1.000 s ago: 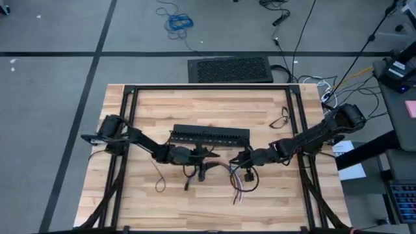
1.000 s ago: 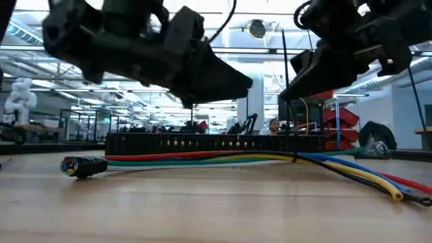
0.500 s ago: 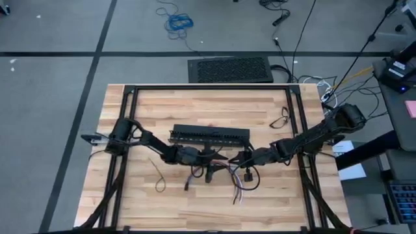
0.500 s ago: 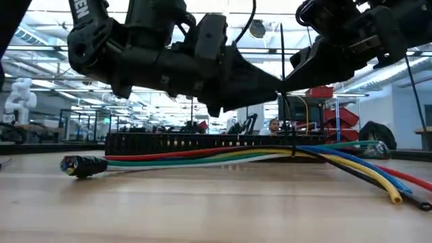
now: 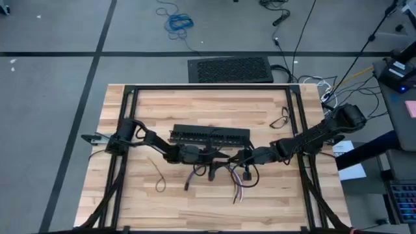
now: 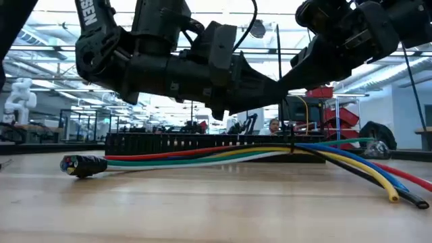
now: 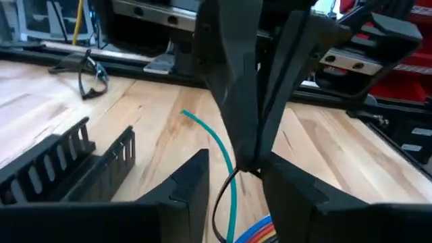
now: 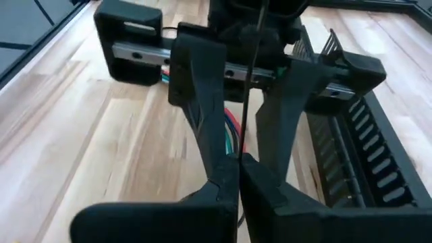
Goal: Ziptie cables
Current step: Wrap the black zip tie on the cables
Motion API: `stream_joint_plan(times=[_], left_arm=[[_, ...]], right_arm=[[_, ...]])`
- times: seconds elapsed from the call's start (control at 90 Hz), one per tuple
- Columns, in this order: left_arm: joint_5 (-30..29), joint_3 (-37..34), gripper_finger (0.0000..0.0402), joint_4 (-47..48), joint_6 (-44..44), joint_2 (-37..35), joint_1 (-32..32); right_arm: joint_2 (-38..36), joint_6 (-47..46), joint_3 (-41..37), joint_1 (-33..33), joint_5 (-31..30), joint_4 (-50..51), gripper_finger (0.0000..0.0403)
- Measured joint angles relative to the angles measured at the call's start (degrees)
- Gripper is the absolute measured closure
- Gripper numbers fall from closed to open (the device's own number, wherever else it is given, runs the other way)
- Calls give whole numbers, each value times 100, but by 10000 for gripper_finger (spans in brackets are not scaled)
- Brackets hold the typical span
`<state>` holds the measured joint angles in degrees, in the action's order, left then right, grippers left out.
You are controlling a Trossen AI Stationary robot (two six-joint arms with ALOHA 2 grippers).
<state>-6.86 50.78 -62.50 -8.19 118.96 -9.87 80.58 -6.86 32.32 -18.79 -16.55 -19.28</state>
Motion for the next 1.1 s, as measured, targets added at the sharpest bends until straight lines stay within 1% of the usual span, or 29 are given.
stream_joint_plan(times=[0.322, 0.656, 0.8, 0.956, 1.1], left_arm=[[47, 44, 299, 126, 110, 0, 0], [53, 44, 360, 196, 110, 0, -17], [53, 42, 393, 215, 109, 0, -15], [-32, 42, 399, 220, 101, -9, -21], [-218, 38, 400, 410, -45, -4, -11]], right_arm=[[4, -47, 0, 0, 8, -62, 403], [4, -16, 0, 9, -12, -92, 403], [4, -14, 0, 9, 13, -116, 403], [4, 67, 0, 9, 12, -252, 398], [-9, 106, 9, 60, 4, -394, 377]])
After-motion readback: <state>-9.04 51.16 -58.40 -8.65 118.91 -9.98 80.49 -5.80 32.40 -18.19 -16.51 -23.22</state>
